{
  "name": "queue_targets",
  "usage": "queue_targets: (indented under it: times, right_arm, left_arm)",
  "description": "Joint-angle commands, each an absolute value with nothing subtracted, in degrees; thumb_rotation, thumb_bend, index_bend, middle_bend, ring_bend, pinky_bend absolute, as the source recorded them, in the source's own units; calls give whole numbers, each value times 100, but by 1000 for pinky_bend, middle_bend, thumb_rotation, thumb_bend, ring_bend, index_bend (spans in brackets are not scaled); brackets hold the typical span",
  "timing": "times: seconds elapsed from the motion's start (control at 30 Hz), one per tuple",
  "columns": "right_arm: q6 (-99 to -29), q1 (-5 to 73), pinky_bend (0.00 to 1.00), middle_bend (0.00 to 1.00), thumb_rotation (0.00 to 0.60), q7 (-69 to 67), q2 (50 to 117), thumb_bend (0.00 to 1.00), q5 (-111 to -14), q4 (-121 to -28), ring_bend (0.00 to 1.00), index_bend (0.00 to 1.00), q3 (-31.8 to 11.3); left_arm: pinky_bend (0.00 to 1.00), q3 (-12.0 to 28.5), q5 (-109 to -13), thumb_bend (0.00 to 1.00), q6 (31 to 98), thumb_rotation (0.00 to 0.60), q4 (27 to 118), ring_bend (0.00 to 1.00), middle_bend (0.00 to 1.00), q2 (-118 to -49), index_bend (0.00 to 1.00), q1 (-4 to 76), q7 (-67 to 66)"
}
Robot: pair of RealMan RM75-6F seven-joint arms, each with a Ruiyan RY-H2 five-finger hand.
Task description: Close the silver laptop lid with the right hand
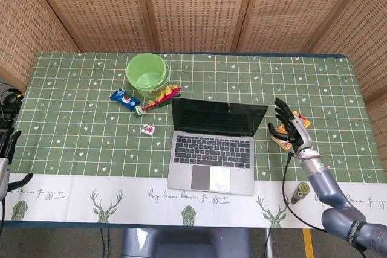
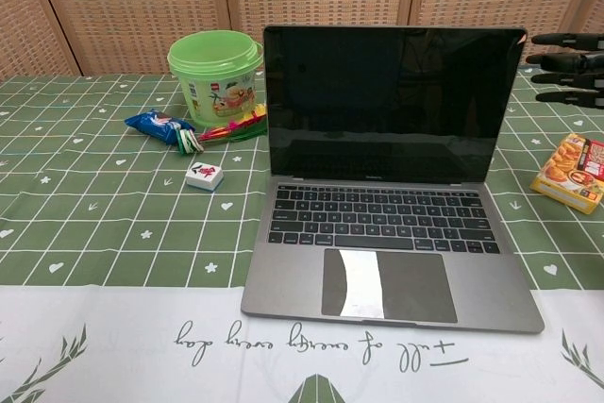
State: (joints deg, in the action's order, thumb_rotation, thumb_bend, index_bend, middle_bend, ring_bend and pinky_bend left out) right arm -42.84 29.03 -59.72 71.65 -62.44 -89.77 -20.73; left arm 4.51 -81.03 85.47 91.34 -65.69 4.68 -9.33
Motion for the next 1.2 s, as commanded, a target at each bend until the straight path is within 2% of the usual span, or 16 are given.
queue_targets:
  times: [0.03,0.23,0.33,0.5,1.13,1.2]
  right_arm:
    - [-4235,2952,0,0,600,-5997,7246,681,-6275,-8906,0,64,-2123]
    - [-4193,3011,0,3,600,-6048,7344,681,-6363,-8881,0,112,-2215]
    - [-4207,3013,22,53,600,-6043,7345,681,-6426,-8935,4,164,-2242]
    - [-4271,2995,96,144,600,-5977,7339,681,-6535,-9076,76,235,-2243]
    - [-4351,2836,193,242,600,-6279,7183,673,-7006,-9432,185,306,-2218]
    - [-4400,2787,211,261,552,-6352,7154,670,-7130,-9498,205,321,-2175]
  left_arm:
    - [0,450,-8090,0,8531,600,9122,0,0,-6574,0,472,-934]
    - [0,453,-8043,0,8471,600,9097,0,0,-6580,0,490,-927]
    - [0,455,-8022,0,8447,600,9086,0,0,-6584,0,498,-926]
    - [0,443,-8022,0,8415,600,9083,0,0,-6590,0,511,-934]
    - [0,434,-8085,0,8502,600,9126,0,0,-6561,0,491,-925]
    - [0,426,-8102,0,8510,600,9125,0,0,-6563,0,490,-936]
